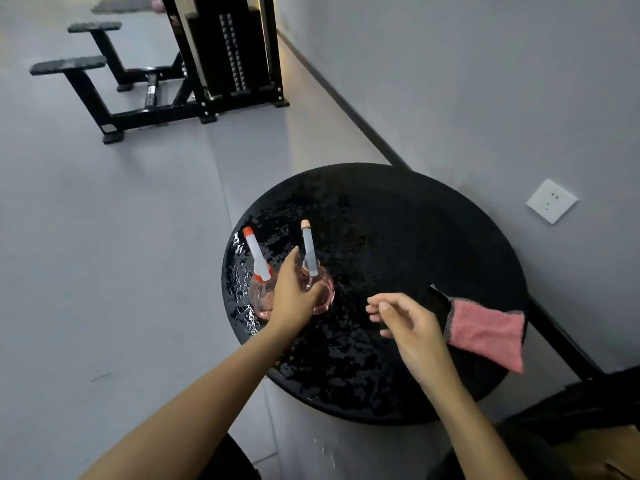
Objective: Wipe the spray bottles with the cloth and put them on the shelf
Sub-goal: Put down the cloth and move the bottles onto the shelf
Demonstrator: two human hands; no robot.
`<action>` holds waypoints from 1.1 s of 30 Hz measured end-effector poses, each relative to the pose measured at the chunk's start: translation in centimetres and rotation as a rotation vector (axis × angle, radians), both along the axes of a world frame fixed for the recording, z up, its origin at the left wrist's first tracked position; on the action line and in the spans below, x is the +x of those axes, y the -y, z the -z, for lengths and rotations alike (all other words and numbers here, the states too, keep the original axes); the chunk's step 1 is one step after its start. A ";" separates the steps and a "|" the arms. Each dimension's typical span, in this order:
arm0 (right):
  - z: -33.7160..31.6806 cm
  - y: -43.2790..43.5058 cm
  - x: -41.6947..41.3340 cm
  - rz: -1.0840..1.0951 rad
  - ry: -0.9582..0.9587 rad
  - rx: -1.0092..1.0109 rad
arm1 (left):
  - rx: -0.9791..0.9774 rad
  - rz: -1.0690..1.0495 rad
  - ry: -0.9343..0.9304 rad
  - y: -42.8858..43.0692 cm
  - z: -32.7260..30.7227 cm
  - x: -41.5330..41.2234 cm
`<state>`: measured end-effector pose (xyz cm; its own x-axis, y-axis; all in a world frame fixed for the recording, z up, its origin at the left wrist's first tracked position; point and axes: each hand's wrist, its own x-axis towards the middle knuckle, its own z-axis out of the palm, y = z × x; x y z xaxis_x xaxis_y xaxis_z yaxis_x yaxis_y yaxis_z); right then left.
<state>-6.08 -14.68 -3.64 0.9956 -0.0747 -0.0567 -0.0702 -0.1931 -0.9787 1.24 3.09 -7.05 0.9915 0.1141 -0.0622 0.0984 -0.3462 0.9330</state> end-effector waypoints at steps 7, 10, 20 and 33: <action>0.5 0.4 0.7 0.014 -0.020 0.017 | 0.006 -0.053 0.021 0.5 0.7 2.3; 0.6 0.8 0.5 0.026 -0.022 0.020 | 0.036 -0.099 0.007 0.8 1.1 2.6; -1.1 2.0 -0.6 0.033 0.015 0.037 | 0.004 -0.059 0.084 0.7 0.2 1.7; -6.9 6.1 -4.4 0.114 0.173 0.026 | -0.113 0.183 0.198 5.7 -8.4 -3.3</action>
<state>-10.43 -20.75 3.24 0.9759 -0.1880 0.1112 0.0795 -0.1683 -0.9825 -2.01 -2.60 1.40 0.9891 -0.0643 0.1326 -0.1441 -0.2342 0.9615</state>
